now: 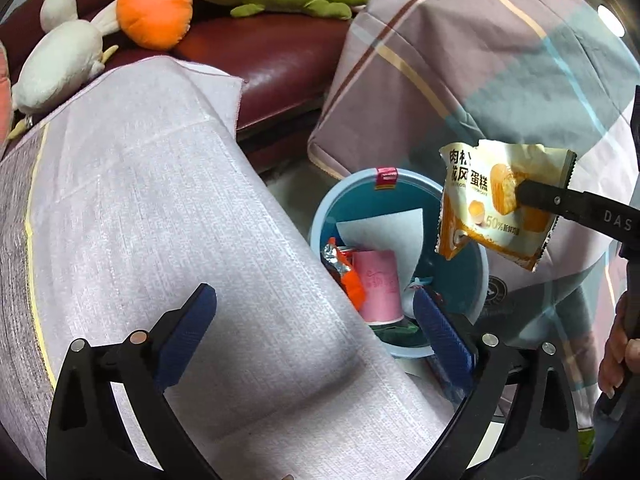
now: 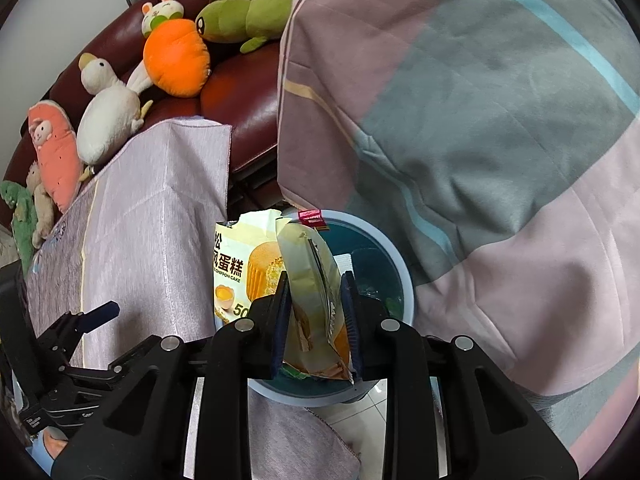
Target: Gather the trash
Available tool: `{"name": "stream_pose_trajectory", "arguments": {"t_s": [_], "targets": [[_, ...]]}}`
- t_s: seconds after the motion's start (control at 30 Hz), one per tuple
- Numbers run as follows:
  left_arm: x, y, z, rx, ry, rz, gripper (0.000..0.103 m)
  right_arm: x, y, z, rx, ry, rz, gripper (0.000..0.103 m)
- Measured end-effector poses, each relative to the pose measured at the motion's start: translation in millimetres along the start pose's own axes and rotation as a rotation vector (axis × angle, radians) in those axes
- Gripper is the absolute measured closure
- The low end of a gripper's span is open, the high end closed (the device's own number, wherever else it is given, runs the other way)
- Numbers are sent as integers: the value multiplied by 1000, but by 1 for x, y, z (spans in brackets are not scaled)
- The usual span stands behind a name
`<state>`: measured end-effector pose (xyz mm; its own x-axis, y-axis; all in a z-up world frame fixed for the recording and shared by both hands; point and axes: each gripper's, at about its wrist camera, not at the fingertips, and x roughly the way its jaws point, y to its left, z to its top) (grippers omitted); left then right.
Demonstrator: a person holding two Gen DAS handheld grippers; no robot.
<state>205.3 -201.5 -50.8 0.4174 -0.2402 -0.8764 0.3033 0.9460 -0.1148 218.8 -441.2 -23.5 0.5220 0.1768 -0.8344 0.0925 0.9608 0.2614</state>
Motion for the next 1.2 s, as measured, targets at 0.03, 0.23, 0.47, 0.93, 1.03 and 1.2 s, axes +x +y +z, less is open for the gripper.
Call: {"name": "stream_pose_trajectory", "arguments": {"t_s": [0.03, 0.23, 0.47, 0.93, 1.03, 1.2], "targets": [[0, 2, 0, -3, -1, 1, 4, 1, 2, 1, -2, 3, -3, 78], [3, 8, 1, -14, 0, -2, 4, 9, 11, 2, -11, 21, -16, 74], [9, 12, 1, -20, 8, -8, 4, 19, 15, 3, -17, 36, -33, 42], [1, 13, -6, -33, 13, 6, 4, 20, 24, -5, -29, 87, -12, 10], [-11, 13, -8, -33, -4, 10, 4, 14, 32, -8, -65, 83, -33, 7], [-34, 15, -16, -43, -31, 19, 4, -3, 45, -17, -111, 64, -59, 7]]}}
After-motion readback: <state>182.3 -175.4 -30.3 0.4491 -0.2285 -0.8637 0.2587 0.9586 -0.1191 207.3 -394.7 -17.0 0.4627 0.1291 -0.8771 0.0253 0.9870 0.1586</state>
